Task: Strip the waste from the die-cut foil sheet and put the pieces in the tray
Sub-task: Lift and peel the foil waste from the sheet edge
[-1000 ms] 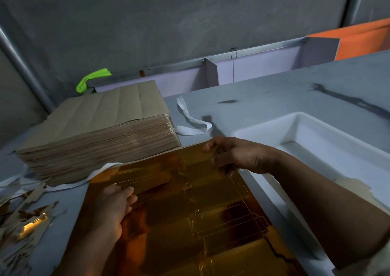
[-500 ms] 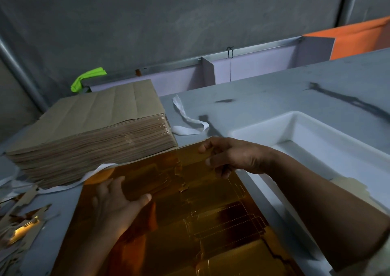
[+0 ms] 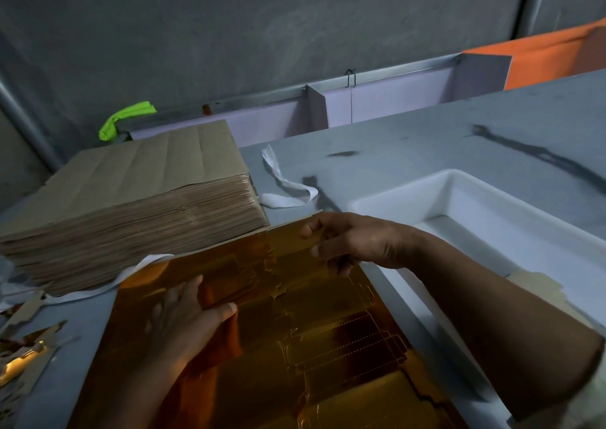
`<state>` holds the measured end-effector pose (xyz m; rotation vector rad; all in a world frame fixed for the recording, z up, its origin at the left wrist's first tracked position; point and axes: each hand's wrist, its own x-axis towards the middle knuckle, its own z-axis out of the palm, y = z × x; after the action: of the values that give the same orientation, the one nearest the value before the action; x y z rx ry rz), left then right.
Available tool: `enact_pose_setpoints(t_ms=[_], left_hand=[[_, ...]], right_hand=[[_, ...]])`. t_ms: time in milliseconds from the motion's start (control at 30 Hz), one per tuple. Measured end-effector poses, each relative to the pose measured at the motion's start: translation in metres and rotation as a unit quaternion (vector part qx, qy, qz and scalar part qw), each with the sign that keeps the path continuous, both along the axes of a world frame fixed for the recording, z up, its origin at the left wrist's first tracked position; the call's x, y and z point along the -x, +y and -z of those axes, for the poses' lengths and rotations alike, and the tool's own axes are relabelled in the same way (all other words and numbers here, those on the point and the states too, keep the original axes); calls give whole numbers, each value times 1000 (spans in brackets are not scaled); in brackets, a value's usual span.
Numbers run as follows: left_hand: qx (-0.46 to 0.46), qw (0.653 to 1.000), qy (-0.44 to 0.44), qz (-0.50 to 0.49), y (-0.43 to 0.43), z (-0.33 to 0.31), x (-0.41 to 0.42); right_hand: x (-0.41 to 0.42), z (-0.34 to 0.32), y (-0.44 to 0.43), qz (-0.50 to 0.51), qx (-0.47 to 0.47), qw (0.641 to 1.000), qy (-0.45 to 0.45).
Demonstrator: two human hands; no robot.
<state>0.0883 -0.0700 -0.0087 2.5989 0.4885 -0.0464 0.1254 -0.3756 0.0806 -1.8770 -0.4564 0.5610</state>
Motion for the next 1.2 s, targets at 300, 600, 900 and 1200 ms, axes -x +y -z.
enact_pose_setpoints(t_ms=[300, 600, 900, 1200], left_hand=[[-58, 997, 45, 3, 3, -5, -6], [-122, 991, 53, -8, 6, -2, -10], [-203, 979, 24, 4, 1, 3, -11], [-222, 974, -6, 37, 15, 6, -11]], right_hand=[[1, -1, 1, -2, 1, 1000, -3], [0, 1, 1, -7, 6, 1000, -2], [-1, 1, 1, -4, 7, 1000, 0], [0, 1, 1, 0, -1, 1000, -2]])
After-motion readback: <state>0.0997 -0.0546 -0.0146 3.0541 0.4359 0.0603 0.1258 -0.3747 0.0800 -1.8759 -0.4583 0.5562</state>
